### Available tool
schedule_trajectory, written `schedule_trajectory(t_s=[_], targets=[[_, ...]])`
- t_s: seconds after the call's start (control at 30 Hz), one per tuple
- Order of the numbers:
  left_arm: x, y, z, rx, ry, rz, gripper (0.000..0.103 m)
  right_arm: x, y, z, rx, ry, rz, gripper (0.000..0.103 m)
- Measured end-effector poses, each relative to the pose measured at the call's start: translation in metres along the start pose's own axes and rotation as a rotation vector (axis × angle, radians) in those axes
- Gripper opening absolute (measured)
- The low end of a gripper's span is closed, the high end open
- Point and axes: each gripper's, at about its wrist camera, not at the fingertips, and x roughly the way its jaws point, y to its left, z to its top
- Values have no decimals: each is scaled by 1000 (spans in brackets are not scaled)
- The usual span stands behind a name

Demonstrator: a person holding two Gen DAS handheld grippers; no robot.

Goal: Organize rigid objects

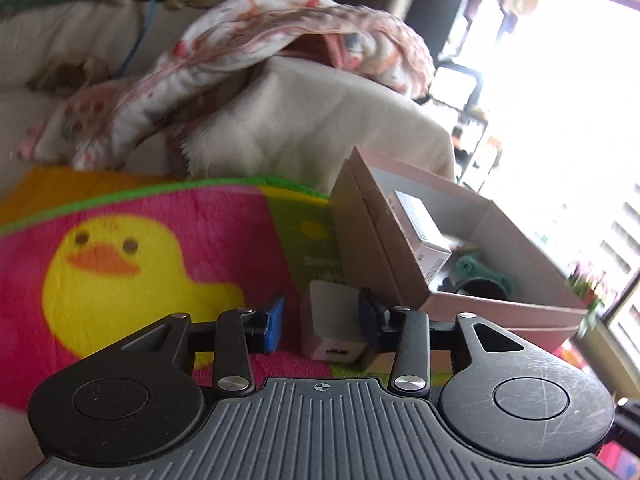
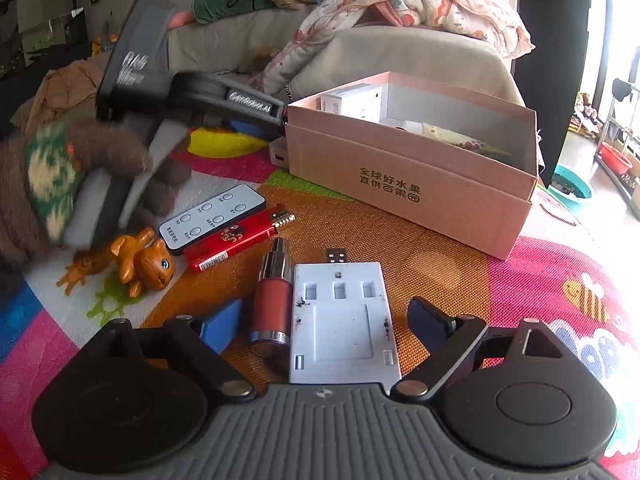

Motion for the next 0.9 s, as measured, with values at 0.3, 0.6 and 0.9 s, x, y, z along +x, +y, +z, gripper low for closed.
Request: schedule_trajectory(t_s=[0.3, 0.6, 0.9], targets=[[-8, 22, -3, -137, -55, -31, 42, -3, -17, -3, 114, -35, 26, 95], [-17, 7, -2, -48, -68, 11, 42, 5, 0, 1, 17, 19, -17, 103], [26, 15, 48, -87, 70, 18, 42, 8, -2, 2, 18, 22, -9, 103]])
